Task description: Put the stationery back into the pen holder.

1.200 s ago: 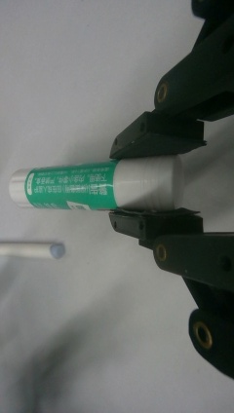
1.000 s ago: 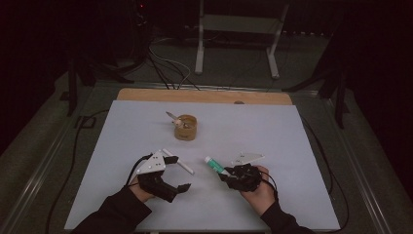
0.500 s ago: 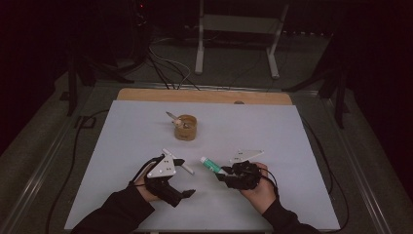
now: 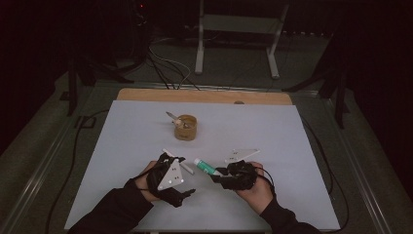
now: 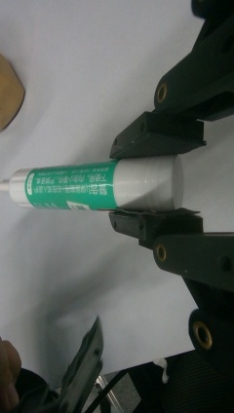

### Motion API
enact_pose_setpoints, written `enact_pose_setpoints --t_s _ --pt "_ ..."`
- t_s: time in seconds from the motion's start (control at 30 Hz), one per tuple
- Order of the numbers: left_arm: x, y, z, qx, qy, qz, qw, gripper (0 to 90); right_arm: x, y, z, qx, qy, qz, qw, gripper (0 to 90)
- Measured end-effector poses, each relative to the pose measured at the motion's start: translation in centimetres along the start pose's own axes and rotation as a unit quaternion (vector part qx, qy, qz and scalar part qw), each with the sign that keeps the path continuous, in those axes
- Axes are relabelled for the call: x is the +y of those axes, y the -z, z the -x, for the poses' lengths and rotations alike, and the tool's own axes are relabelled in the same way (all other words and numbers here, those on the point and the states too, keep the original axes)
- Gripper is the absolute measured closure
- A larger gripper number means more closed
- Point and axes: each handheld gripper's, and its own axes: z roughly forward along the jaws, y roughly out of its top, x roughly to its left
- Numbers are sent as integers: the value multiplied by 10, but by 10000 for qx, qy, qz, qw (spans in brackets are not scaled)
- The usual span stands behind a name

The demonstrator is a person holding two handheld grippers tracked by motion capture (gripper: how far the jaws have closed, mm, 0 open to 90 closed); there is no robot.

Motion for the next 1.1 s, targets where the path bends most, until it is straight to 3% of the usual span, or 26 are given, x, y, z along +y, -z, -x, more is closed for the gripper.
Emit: enact_pose_setpoints --t_s 0.1,0.27,0.43,0.53,0.67,0.7,0.73,0.8,0.87,1.0,1.1 --pt "1 -1 4 226 -297 -71 9993 58 2 -1 -2 20 26 8 10000 652" --pt "1 -3 9 585 -770 -237 9950 71 5 -5 -7 101 67 -39 9999 652" --pt "0 -5 14 907 -1218 -410 9876 84 9 -9 -11 125 144 -81 9998 652" --pt "-1 -6 16 1014 -1454 -478 9830 146 11 -10 -13 157 140 -90 9997 652" --pt "-3 -10 20 1077 -1581 -496 9803 163 15 -13 -15 223 141 -123 9996 652" --pt "-1 -7 18 1116 -1936 -842 9711 173 16 -14 -16 241 134 -115 9996 652" --pt "-3 -9 20 1200 -1921 -759 9710 180 18 -14 -17 259 117 -130 9995 652" --pt "-4 -11 21 1274 -2018 -701 9686 215 20 -16 -18 300 127 -133 9994 652" --pt "-4 -11 22 1350 -2161 -692 9645 236 22 -19 -21 330 153 -158 9992 652" --pt "-5 -11 26 1618 -2496 -692 9522 317 26 -24 -24 384 180 -203 9989 652" --pt "-5 -11 28 1684 -2663 -703 9464 381 29 -27 -25 400 151 -256 9988 652"
